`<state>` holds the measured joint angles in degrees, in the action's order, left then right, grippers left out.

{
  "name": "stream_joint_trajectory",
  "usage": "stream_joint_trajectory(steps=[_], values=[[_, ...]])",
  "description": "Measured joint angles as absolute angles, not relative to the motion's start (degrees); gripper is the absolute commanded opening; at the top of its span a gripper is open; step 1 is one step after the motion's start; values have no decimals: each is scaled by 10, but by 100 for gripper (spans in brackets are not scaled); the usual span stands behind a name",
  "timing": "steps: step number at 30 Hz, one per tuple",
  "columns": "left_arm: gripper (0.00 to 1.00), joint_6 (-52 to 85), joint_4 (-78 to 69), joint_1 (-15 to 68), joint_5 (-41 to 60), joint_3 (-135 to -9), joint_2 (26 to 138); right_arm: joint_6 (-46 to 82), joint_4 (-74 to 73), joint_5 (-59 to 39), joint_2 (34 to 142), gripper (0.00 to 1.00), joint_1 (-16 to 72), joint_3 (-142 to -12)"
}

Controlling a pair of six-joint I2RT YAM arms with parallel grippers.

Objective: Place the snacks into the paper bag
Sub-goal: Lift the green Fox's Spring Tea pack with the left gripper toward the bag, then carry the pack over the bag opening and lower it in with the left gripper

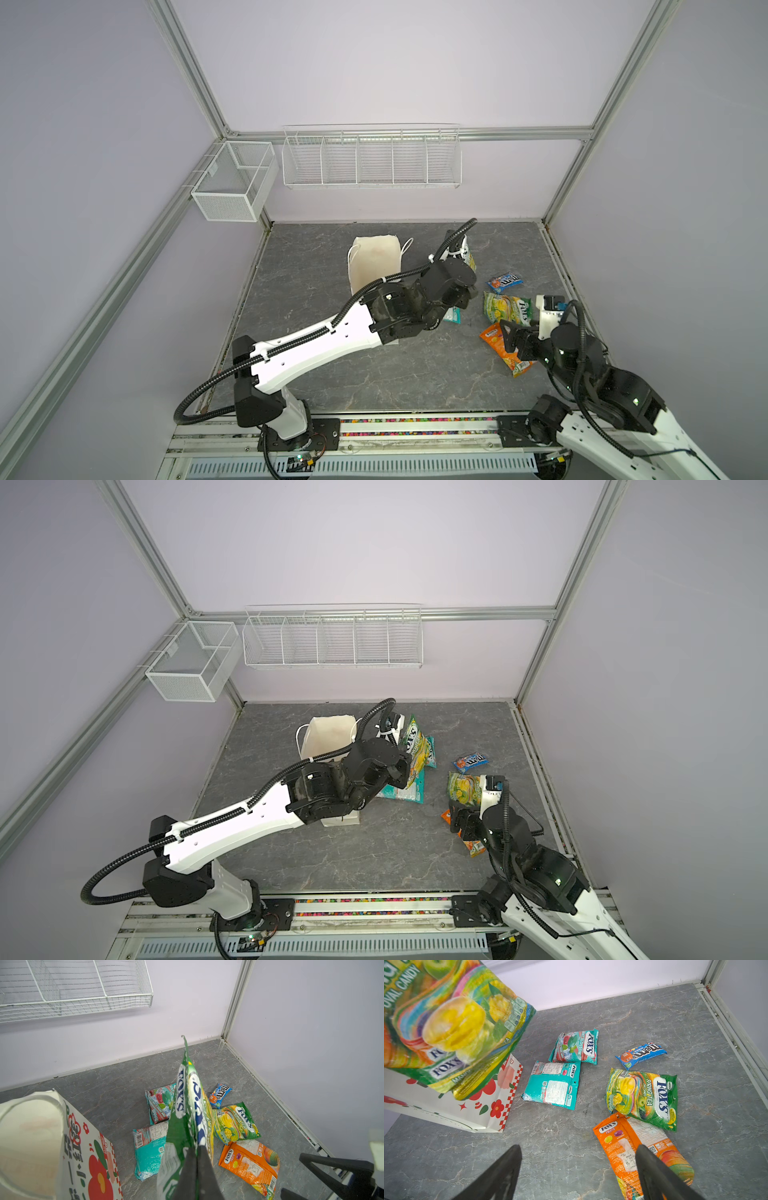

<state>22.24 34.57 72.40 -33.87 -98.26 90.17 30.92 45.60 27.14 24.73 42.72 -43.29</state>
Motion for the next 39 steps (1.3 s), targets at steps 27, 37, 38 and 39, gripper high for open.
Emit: stream_joint_trajectory(steps=[27, 37, 38, 39], values=[[0, 171, 329, 724, -432, -955, 778, 317, 430, 238, 251, 88, 427, -407], [0, 144, 325, 717, -465, -943, 712, 304, 387, 190, 251, 89, 426, -406], [0, 143, 324, 714, -468, -939, 704, 302, 382, 183, 251, 88, 426, -405], [0, 142, 323, 712, -471, -935, 697, 300, 379, 178, 251, 88, 426, -405]])
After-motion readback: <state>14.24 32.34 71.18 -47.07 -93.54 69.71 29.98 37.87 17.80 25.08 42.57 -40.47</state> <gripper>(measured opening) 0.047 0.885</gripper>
